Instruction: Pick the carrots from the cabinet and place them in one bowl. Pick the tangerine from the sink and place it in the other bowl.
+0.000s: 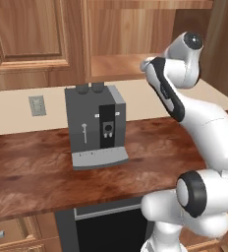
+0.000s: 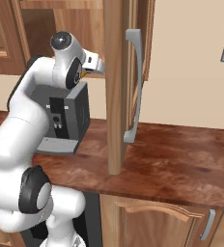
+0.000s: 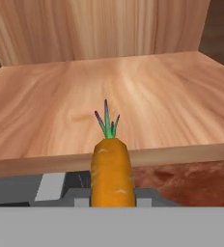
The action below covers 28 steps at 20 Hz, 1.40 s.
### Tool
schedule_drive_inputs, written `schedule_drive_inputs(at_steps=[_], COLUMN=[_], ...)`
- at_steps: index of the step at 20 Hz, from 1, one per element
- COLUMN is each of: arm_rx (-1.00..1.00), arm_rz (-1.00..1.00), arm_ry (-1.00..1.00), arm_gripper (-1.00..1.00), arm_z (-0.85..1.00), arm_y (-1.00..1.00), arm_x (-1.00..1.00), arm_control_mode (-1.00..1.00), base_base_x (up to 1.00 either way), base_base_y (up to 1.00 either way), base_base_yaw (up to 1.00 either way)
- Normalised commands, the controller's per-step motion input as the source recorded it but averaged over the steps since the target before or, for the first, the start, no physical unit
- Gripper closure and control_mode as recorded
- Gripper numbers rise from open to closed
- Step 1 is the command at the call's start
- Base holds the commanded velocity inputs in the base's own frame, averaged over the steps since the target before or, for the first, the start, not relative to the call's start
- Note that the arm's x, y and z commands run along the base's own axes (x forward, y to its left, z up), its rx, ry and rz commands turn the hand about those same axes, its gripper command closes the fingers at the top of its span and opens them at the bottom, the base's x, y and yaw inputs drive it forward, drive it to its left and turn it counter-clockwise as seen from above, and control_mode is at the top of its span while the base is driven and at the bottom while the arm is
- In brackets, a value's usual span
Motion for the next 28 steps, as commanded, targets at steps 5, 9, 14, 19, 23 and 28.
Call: schedule_drive_inputs(at_steps=[5,9,14,19,23,28], arm_rx=[0.00,0.00,0.00,0.00,0.00,-0.01], arm_rz=[-0.01,-0.01,0.00,-0.05,-0.04,-0.01], arm_ry=[0.00,-0.03,0.00,-0.01,0.03,0.08], arm_gripper=[1.00,1.00,1.00,1.00,1.00,1.00], arm_z=[0.01,-0.01,-0.05,-0.15,-0.17,-0.24], arm_y=[0.00,0.03,0.03,0.11,0.10,0.13], arm_x=[-0.58,-0.61,-0.59,-0.57,-0.42,-0.29], arm_control_mode=[-1.00,-1.00,-1.00,-1.00,-1.00,-1.00], base_base_x=[0.00,0.00,0.00,0.00,0.00,0.00], base_base_y=[0.00,0.00,0.00,0.00,0.00,0.00], base_base_yaw=[0.00,0.00,0.00,0.00,0.00,0.00])
